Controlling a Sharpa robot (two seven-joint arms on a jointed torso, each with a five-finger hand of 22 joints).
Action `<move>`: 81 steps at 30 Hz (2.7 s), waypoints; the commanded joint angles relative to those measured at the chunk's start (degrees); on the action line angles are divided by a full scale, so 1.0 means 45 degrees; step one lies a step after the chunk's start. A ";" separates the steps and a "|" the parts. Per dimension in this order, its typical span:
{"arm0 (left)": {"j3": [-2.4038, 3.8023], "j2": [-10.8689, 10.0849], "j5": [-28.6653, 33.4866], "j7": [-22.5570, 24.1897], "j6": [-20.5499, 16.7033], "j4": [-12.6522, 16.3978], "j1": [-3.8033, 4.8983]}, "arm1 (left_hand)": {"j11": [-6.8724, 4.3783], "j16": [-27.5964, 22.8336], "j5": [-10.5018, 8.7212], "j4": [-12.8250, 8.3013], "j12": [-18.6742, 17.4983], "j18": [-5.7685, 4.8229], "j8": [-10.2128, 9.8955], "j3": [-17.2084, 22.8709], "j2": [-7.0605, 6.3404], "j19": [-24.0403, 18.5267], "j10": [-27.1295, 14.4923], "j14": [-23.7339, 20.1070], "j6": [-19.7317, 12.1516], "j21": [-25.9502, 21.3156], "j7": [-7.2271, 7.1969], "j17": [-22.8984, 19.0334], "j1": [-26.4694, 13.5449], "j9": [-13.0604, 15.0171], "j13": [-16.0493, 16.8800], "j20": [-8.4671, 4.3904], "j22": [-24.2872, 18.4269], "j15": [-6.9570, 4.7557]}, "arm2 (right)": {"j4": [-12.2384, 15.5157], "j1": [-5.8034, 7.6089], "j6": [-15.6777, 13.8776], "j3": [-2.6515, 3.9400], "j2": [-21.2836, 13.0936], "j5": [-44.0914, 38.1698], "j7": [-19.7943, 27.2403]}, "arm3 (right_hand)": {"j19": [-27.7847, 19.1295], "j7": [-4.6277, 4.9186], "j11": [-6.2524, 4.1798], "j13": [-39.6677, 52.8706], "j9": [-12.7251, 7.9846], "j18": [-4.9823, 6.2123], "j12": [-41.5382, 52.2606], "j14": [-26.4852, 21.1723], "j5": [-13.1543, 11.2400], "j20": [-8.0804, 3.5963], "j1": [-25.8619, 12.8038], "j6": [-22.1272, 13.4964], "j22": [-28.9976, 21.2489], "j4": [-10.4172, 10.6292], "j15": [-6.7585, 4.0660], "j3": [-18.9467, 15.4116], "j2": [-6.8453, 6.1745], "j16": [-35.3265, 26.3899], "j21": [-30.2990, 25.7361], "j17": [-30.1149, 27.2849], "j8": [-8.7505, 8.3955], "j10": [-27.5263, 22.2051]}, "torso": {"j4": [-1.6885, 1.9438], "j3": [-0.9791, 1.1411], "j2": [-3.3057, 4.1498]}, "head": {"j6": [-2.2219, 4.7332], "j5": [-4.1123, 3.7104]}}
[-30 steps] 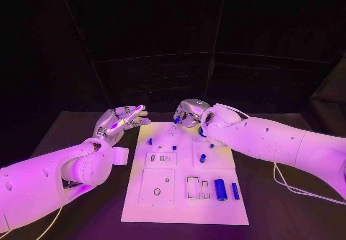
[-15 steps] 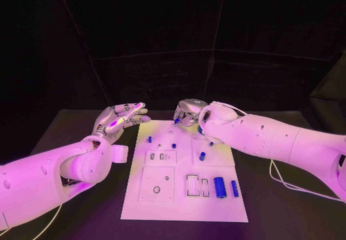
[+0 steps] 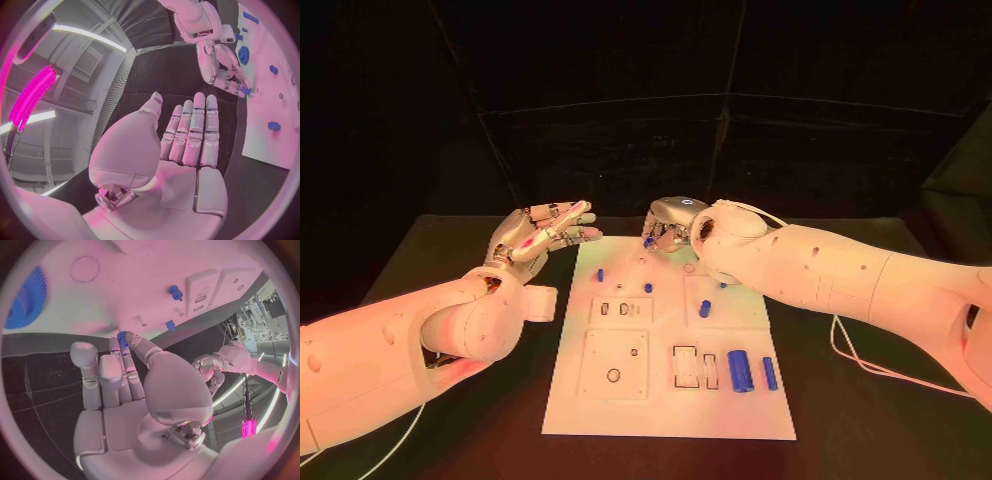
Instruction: Assemble the parts on the task board
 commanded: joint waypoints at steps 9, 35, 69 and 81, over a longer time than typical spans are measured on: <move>0.0013 0.0013 -0.0076 0.0011 0.0192 0.0005 0.0032 | 0.0080 -0.0047 -0.0005 -0.0051 -0.0050 0.0169 -0.0049 -0.0004 0.0145 0.0086 -0.0014 -0.0026 0.0046 -0.0047 0.0048 0.0022 -0.0016 -0.0014 -0.0022 -0.0024 -0.0014 0.0076 | -0.0333 0.0032 0.0327 0.0008 0.0316 -0.0168 -0.0114 | -0.0143 0.0102 0.0066 -0.0026 -0.0020 -0.0235 -0.0144 0.0120 -0.0104 0.0060 -0.0117 -0.0214 0.0038 0.0158 0.0043 0.0173 -0.0144 0.0095 0.0085 0.0012 -0.0074 -0.0201 | 0.0002 -0.0015 -0.0002 | -0.0007 0.0018; 0.0013 -0.0091 -0.0076 -0.0090 0.0304 0.0010 0.0046 | 0.0085 -0.0080 -0.0006 -0.0062 -0.0077 0.0168 -0.0072 -0.0019 0.0161 0.0086 -0.0013 -0.0026 0.0046 -0.0068 0.0050 0.0028 -0.0035 -0.0014 -0.0020 -0.0018 -0.0031 0.0082 | 0.0454 0.0032 -0.0046 0.0009 -0.0257 -0.0464 -0.0429 | -0.0546 0.0236 0.0384 -0.0020 -0.0064 -0.0133 0.0003 -0.0096 -0.0225 0.0358 -0.0107 -0.1994 -0.0462 0.0908 0.0316 -0.0044 -0.0968 -0.0068 -0.0124 -0.0614 -0.0056 -0.2457 | -0.0087 0.0015 -0.0006 | 0.0057 0.0101; -0.0003 -0.0090 -0.0076 -0.0052 0.0424 -0.0312 0.0036 | 0.0088 -0.0102 -0.0006 -0.0066 -0.0094 0.0168 -0.0086 -0.0030 0.0174 0.0086 -0.0011 -0.0026 0.0047 -0.0082 0.0050 0.0033 -0.0052 -0.0013 -0.0019 -0.0014 -0.0043 0.0086 | 0.2351 0.0211 0.0905 -0.0020 -0.3772 0.2081 -0.1585 | 0.0986 0.0075 -0.0229 0.8158 0.0006 -0.0741 0.8567 0.0560 0.0327 -0.0044 0.1935 -0.2730 0.3203 0.5832 -0.0117 -0.5137 -0.1598 0.2805 0.2226 0.3895 0.0304 0.0132 | -0.0235 0.0089 -0.0030 | 0.0237 -0.0051; -0.0009 -0.0094 -0.0076 -0.0056 0.0437 -0.0365 0.0035 | 0.0080 -0.0121 -0.0006 -0.0081 -0.0104 0.0171 -0.0092 -0.0035 0.0194 0.0094 0.0013 -0.0012 0.0069 -0.0094 0.0040 0.0042 -0.0055 -0.0009 -0.0014 -0.0012 -0.0054 0.0084 | 0.2192 0.0191 0.1547 -0.0025 -0.3662 0.2085 -0.1421 | 0.1113 0.0037 -0.0254 1.0160 0.0031 -0.0800 1.0416 0.0649 0.0512 -0.0052 0.2251 -0.2582 0.3546 0.5908 -0.0131 -0.5258 -0.1510 0.3083 0.2423 0.4474 0.0478 0.0639 | -0.0258 0.0090 -0.0026 | 0.0215 -0.0055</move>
